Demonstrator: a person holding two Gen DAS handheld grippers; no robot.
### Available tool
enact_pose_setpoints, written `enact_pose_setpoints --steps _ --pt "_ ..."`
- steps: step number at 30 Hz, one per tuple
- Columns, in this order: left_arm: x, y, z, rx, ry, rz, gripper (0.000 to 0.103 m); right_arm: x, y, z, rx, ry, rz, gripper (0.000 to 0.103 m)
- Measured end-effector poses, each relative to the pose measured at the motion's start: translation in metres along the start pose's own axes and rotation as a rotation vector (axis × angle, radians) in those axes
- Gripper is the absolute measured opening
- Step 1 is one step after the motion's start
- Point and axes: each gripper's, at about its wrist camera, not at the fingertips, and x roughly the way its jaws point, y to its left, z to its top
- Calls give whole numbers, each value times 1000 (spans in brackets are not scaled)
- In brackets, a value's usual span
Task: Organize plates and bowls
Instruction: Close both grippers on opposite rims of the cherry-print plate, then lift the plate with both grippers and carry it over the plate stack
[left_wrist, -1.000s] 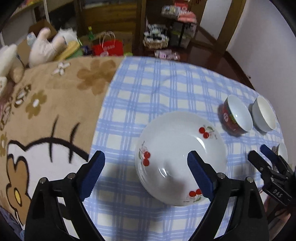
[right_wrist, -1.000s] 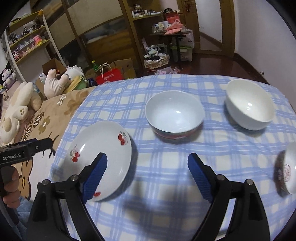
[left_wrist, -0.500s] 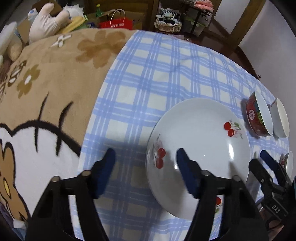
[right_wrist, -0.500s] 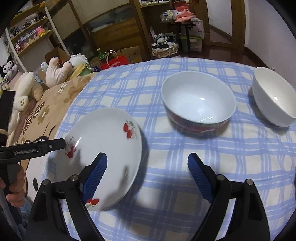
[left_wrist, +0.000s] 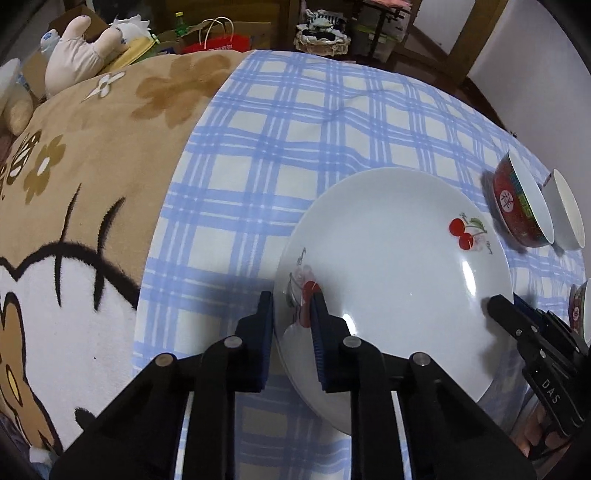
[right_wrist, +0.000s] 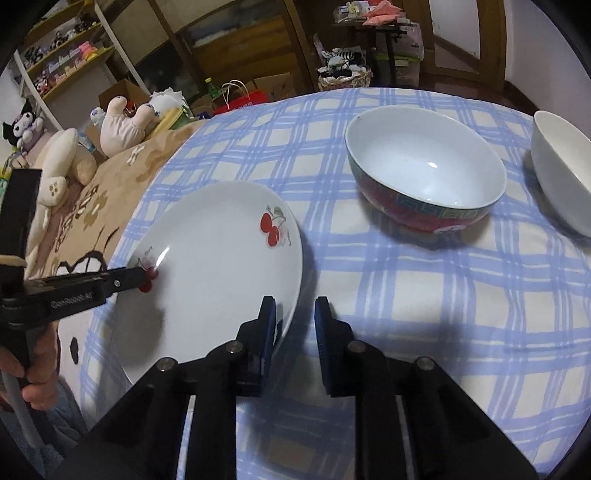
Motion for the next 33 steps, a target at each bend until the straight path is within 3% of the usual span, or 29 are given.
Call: enact_pose_setpoints --steps 3,7,11,33 --pt "0 4 -1 -25 -7 -21 18 4 6 0 -13 10 7 14" --pt "-7 7 -1 -67 -37 -56 18 6 13 -3 -30 2 -49 15" --pt "-16 -4 -4 -7 -59 -31 18 -2 9 -6 -18 -5 -48 16" --pt "-70 -46 -34 23 -143 -117 18 -77 -12 -24 21 -91 -82 16"
